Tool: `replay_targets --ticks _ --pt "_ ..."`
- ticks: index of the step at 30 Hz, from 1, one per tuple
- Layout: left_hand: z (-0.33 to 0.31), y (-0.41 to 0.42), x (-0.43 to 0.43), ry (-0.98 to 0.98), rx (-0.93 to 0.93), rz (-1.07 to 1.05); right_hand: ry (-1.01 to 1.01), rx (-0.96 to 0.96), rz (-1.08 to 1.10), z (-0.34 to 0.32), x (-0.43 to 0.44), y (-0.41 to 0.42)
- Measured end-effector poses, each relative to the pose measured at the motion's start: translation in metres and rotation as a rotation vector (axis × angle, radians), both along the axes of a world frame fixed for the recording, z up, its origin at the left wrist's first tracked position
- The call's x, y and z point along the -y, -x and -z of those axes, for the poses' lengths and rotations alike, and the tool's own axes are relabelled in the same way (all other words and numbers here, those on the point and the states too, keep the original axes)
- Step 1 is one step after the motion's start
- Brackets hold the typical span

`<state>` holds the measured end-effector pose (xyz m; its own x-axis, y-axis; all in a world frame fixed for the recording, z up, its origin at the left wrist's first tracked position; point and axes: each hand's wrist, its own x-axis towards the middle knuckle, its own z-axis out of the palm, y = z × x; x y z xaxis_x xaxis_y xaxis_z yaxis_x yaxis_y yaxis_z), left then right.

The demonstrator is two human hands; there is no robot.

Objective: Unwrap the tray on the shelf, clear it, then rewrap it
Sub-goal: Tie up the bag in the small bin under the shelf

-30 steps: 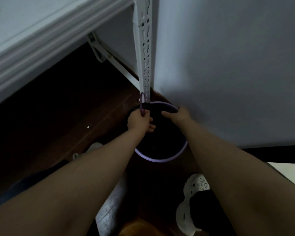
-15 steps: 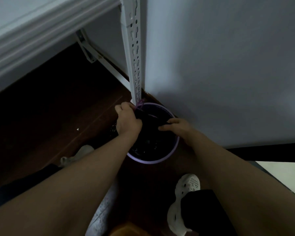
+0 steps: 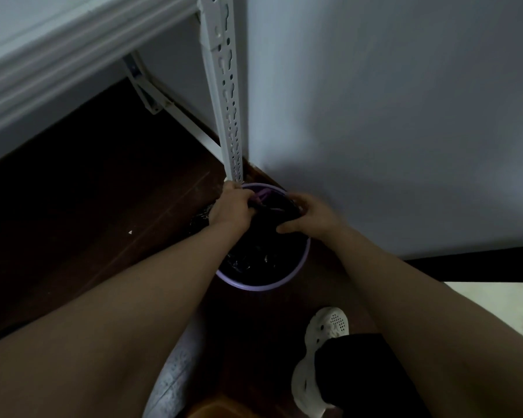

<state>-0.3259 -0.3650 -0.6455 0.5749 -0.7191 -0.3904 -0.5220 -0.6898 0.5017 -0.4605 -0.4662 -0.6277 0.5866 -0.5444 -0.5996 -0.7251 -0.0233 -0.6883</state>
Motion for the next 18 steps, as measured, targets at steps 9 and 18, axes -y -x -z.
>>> replay_targets --ticks 9,18 --pt "0.001 -0.003 0.000 0.099 -0.098 0.006 0.061 0.091 0.058 0.003 -0.002 -0.018" --pt "0.011 0.011 0.019 0.181 -0.471 -0.011 -0.122 0.092 0.205 -0.005 0.011 -0.018"
